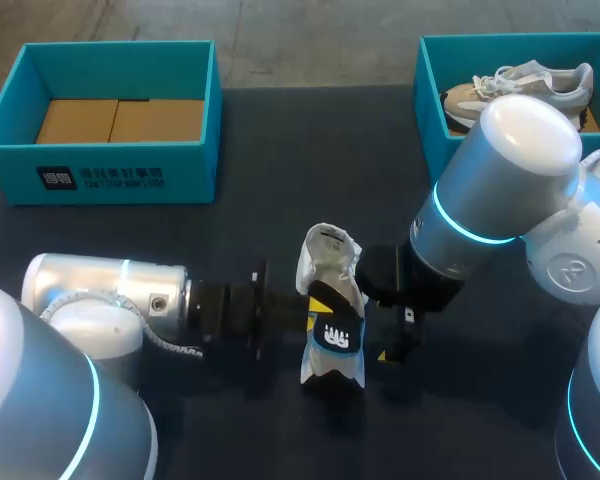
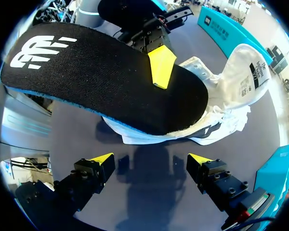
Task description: Take the shoe out of the shoebox, open the shoe tongue, remove and reinsert the insole, then place the shoe into the shoebox
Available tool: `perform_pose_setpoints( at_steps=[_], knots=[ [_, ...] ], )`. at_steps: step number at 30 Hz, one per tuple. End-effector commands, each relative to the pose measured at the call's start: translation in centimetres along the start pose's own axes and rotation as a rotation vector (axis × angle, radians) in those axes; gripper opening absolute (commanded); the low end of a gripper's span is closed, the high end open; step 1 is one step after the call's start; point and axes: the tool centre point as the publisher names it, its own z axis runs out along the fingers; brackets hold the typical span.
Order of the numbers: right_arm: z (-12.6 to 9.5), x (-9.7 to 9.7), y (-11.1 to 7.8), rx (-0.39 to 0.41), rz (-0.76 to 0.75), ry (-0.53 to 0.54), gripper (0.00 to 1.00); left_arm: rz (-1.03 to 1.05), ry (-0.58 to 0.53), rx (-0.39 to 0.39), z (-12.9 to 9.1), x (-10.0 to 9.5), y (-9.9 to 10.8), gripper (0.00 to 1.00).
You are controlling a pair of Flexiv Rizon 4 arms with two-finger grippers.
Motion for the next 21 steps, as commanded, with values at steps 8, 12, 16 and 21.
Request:
perform_pose_setpoints(
  at_steps=[8,12,16,21],
  knots=[
    [0.2,0.1,0.1,0.002,0.001,-0.004,1.00,-0.017,0.029,0.027,-0.5,0.5,-0.5,0.00],
    [0.2,0.1,0.1,0.002,0.001,-0.004,1.00,-0.015,0.034,0.027,-0.8,0.6,-0.6,0.00],
    [0.2,0.1,0.1,0.002,0.001,-0.004,1.00,-0.015,0.036,0.031,-0.9,0.7,-0.7,0.05],
    [0.2,0.1,0.1,0.002,0.001,-0.004,1.00,-0.013,0.037,0.036,-1.0,0.5,-1.1,0.13]
  ],
)
